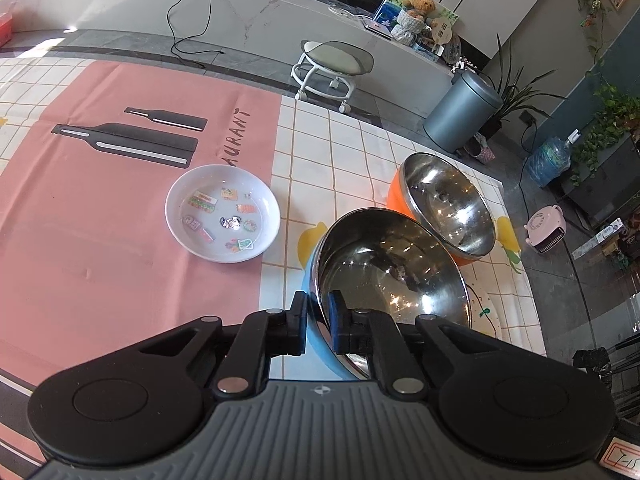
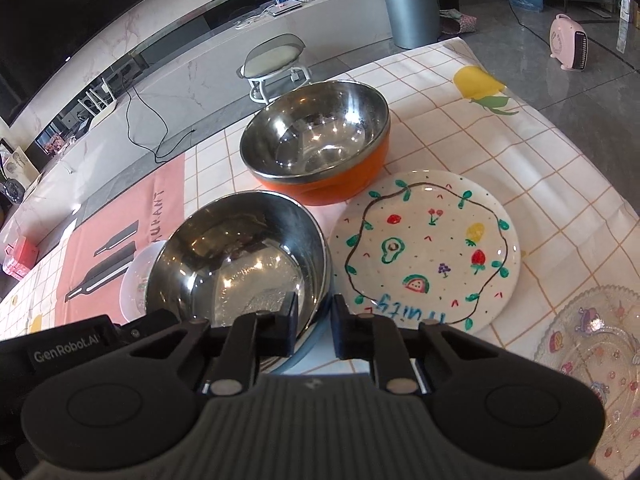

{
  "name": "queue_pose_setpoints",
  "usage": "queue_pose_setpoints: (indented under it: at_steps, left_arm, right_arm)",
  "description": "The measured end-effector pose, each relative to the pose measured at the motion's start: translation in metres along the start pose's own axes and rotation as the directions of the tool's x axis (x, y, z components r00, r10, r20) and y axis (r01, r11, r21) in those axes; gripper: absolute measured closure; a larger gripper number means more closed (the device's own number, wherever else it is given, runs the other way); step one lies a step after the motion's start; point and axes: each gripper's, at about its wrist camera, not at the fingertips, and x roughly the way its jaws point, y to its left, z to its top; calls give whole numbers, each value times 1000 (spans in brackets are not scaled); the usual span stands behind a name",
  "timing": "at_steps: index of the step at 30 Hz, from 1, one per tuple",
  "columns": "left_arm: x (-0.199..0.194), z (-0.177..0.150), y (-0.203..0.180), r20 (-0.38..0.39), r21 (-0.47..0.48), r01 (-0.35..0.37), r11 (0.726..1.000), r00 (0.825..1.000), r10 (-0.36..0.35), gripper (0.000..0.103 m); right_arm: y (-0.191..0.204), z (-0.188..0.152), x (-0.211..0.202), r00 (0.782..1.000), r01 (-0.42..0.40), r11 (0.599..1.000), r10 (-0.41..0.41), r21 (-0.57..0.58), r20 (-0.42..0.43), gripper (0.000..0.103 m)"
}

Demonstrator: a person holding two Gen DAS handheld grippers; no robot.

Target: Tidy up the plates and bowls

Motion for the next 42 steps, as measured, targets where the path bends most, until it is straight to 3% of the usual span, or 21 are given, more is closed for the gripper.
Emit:
queue_pose_setpoints:
  at_steps: [12, 20, 29, 42]
  left_arm:
    - [-66, -33, -2, 24, 28, 13, 1000, 1000, -13, 91]
    - [-98, -61, 6, 1, 15, 17, 1000, 1000, -17, 90]
    - [-111, -91, 11, -32, 22, 21, 1000, 999, -21, 90]
    - [-104, -120, 11, -96, 62, 10, 998, 995, -4, 90]
  right_arm:
    - [-3, -28, -63, 998, -53, 998, 53, -17, 24, 88]
    - [-12, -63, -96, 995, -98, 995, 98, -6, -5, 88]
    - [-22, -93, -120, 994, -110, 994, 110, -16, -14, 89]
    - [-40, -122, -122, 995, -77, 997, 76, -12, -66, 89]
